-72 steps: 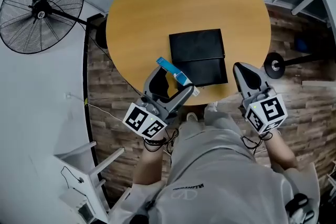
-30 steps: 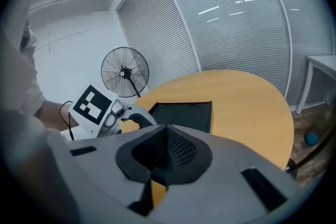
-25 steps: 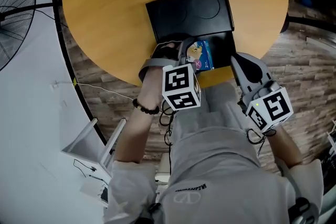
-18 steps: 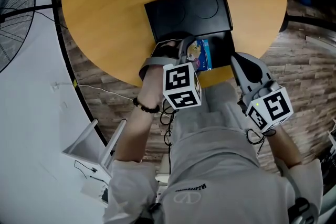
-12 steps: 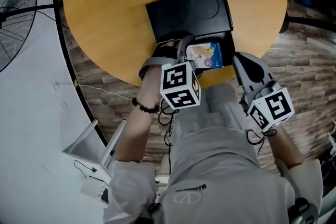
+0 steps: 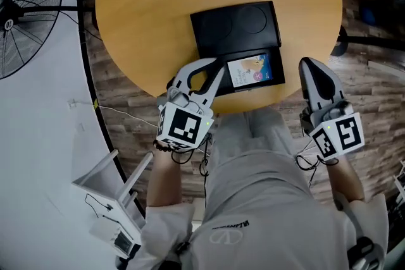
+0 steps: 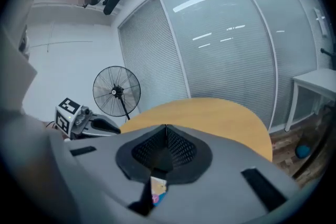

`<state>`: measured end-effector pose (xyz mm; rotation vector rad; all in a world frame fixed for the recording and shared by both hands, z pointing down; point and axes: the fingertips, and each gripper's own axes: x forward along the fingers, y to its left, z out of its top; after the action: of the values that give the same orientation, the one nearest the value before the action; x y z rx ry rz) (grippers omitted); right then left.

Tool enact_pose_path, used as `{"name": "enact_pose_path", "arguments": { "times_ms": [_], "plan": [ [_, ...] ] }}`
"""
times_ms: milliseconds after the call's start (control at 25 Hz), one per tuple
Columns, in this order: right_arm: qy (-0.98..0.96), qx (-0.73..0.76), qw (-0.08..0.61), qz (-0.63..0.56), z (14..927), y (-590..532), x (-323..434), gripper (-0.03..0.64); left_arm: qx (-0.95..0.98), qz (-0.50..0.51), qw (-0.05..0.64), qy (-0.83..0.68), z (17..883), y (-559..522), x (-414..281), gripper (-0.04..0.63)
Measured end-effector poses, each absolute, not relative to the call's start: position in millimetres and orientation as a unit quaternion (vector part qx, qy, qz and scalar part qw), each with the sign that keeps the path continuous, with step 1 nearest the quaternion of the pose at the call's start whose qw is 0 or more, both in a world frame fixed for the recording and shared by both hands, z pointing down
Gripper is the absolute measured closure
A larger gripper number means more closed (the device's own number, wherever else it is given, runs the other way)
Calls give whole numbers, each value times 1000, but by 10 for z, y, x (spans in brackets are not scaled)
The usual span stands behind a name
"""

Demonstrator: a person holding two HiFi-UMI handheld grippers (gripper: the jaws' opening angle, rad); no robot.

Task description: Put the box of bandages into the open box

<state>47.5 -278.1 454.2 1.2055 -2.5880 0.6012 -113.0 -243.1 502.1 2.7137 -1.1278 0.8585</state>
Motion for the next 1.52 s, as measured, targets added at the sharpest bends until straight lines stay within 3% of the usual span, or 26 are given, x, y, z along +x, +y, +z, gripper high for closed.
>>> {"name": "enact_pose_path", "arguments": {
  "times_ms": [80,240,560,1080,1520],
  "plan": [
    [-880,427,94,185,4303,-2854,557,600,884,225,24,-408,4657,-2450,-1266,588],
    [-875,460,58,141,3810,-3046,734,600,850,126,46,-509,4003,-2481,-1673,588],
    [-850,517,8,97,3107,-3178,1147,600,782,-75,17,-618,2879,-2184,-2591,588],
    [-824,559,1,94,2895,-3136,1431,600,768,-132,33,-625,2807,-2100,-2877,588],
    [-816,571,-2,93,2896,-3110,1508,600,762,-112,20,-637,2809,-2062,-2959,588]
  ]
}}
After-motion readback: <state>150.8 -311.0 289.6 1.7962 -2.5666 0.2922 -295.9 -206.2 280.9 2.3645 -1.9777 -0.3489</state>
